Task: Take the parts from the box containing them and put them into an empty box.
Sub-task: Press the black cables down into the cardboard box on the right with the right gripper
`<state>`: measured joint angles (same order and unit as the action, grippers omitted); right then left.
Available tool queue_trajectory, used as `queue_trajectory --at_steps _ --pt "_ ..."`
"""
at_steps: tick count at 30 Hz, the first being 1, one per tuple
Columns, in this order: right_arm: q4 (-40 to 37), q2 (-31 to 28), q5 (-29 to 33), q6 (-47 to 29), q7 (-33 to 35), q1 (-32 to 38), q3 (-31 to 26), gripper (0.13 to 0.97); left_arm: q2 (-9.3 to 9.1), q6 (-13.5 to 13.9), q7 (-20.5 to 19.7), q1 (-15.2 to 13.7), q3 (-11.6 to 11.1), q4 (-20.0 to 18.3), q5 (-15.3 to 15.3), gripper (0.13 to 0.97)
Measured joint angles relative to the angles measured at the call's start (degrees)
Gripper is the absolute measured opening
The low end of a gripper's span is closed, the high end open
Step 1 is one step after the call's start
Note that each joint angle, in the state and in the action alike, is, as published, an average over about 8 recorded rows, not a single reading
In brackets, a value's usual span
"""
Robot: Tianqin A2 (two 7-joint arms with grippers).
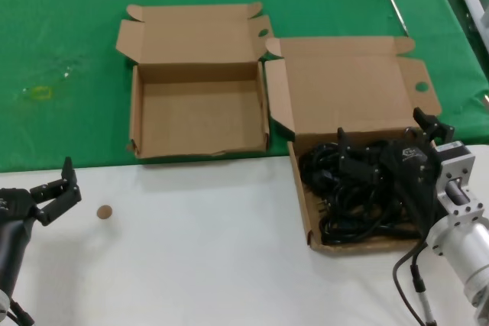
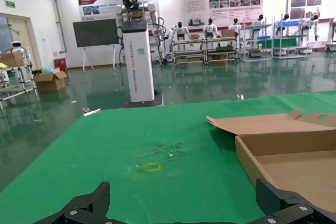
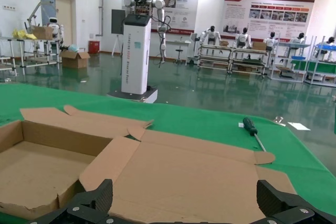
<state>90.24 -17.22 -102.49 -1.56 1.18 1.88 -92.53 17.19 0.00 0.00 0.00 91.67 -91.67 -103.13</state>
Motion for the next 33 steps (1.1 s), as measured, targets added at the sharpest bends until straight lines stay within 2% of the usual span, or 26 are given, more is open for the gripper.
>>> queue_trajectory --at_steps 33 --pt "0.0 0.0 0.0 0.0 0.0 0.0 0.0 0.966 0.0 0.0 0.0 0.0 0.0 0.0 0.0 0.961"
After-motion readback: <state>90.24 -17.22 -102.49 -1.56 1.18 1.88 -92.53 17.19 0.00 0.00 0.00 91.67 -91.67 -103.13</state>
